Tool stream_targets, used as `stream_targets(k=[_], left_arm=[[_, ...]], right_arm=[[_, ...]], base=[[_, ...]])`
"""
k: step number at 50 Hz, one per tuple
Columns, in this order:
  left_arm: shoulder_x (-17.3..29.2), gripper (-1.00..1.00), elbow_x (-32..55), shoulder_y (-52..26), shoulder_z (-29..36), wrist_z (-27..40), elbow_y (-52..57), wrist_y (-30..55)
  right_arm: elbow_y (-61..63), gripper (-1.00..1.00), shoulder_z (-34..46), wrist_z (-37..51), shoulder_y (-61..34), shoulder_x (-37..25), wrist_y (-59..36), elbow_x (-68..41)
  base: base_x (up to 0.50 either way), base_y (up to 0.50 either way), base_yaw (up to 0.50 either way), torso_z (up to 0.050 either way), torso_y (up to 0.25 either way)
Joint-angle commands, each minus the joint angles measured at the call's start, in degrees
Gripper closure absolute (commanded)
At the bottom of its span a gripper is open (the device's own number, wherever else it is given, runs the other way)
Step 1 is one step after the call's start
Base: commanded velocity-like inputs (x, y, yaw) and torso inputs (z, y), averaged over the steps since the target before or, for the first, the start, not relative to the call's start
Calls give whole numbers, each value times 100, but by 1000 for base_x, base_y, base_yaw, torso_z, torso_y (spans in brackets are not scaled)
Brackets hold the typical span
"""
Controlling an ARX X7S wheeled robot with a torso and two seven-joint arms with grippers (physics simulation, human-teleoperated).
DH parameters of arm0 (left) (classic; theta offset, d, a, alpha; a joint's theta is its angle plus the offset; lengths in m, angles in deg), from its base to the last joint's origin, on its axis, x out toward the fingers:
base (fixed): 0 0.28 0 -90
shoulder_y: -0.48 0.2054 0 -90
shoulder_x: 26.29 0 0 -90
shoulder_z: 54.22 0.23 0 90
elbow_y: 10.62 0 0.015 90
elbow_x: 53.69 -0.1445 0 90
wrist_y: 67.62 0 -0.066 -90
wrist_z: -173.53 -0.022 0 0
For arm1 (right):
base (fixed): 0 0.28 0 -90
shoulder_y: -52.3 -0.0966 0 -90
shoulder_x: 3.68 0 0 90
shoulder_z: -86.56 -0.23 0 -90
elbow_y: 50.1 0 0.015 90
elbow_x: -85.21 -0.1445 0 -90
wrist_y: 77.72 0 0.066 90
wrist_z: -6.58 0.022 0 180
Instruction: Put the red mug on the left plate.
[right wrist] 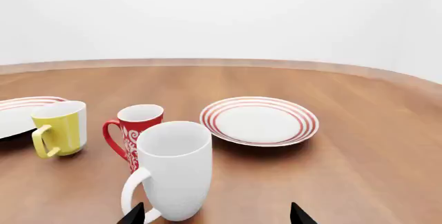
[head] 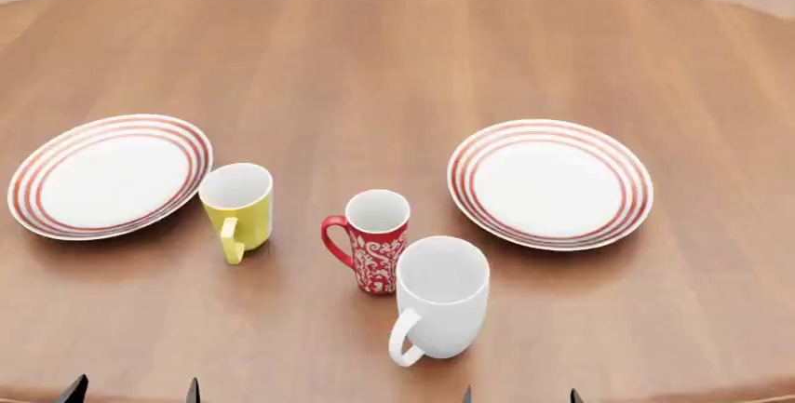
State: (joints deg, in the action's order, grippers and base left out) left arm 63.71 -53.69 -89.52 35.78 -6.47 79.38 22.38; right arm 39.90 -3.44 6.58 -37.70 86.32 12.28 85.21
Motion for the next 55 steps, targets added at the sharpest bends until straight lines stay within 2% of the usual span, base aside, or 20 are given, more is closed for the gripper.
stream_targets(k=[1,4,14,31,55], left_arm=[[97,-100,-207,209,127,307,415,-112],[161,-100,-305,393,227,507,914,75],[318,-100,-182,584,437,631,1282,141],[494,-100,-85,550,614,768,1231,162],[668,-100,4,526,767,984,1228,185]], right_arm=[[250,-100,152,196,118,-94,-55,66],[950,-100,213,296,310,-160,-471,-54],[1585,-100,438,464,531,-331,-517,-79],[1628,-100,653,565,549,-491,-471,-217],[1643,-100,805,701,543,-665,-447,-379]], base=[[0,0,0,0,0],[0,0,0,0,0],[11,13,0,0,0],[268,306,0,0,0],[356,434,0,0,0]])
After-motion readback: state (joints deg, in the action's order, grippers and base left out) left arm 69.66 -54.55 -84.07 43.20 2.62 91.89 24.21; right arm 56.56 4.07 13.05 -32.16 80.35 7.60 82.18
